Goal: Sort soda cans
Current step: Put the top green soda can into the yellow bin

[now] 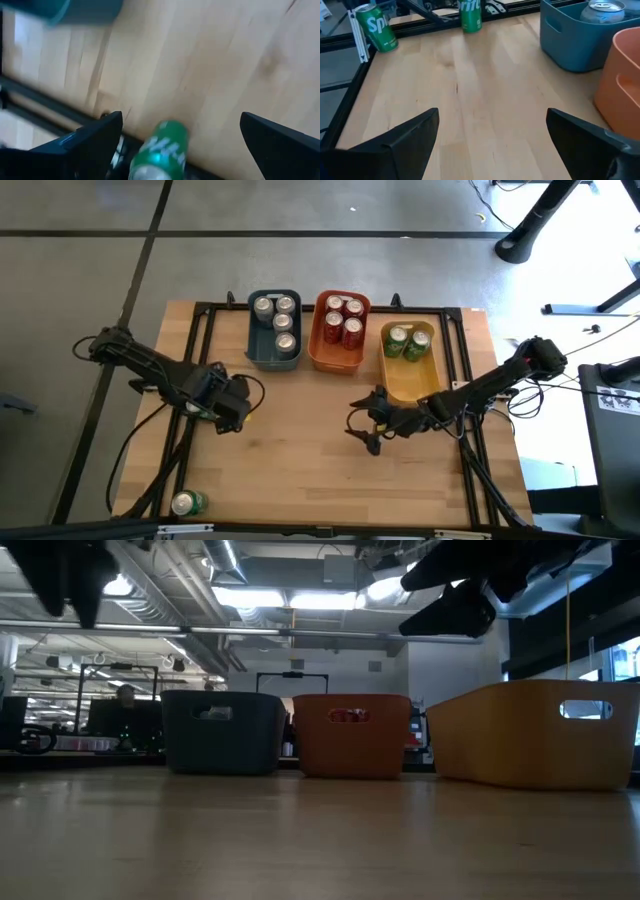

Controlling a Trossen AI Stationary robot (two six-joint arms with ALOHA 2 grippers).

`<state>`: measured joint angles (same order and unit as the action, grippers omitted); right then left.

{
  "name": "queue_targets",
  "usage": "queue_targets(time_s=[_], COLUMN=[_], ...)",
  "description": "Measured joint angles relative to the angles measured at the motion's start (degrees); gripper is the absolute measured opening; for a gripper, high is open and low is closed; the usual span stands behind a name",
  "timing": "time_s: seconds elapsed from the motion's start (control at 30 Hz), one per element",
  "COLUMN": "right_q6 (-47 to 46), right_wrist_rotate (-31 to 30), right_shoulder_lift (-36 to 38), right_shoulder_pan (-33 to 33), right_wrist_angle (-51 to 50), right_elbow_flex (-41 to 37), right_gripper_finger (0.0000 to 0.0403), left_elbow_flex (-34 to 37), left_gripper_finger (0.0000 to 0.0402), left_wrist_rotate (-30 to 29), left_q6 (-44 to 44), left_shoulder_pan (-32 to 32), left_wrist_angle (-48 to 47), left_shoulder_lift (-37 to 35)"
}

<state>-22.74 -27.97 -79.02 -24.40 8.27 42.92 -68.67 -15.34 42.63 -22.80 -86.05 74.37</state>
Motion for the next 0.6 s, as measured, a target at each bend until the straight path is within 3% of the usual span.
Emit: queue_targets(time_s=[0.17,0.43,0.6], right_q6=[0.0,-0.2,-0.4], right_wrist_rotate=[0.0,0.0,-0.5], right_shoulder_lift=[0.0,0.0,0.0], right_shoulder_pan=[0.0,0.0,0.0], right_wrist_angle=[1.1,1.4,1.5], right_elbow_flex=[0.0,0.0,0.0], right_gripper_finger=[0.0365,0.0365,0.0365], left_elbow_flex=[1.5,6.8,10.0], left_gripper_finger=[0.0391,0.0390,0.0390], left_wrist_rotate=[3.2,12.3,13.6], left_q6=[1.2,-7.9,-12.0], left_shoulder_pan=[-0.2,1.8,2.7], left_wrist_angle=[-4.2,-4.0,-3.8], left_shoulder_lift=[0.0,-2.0,-3.9])
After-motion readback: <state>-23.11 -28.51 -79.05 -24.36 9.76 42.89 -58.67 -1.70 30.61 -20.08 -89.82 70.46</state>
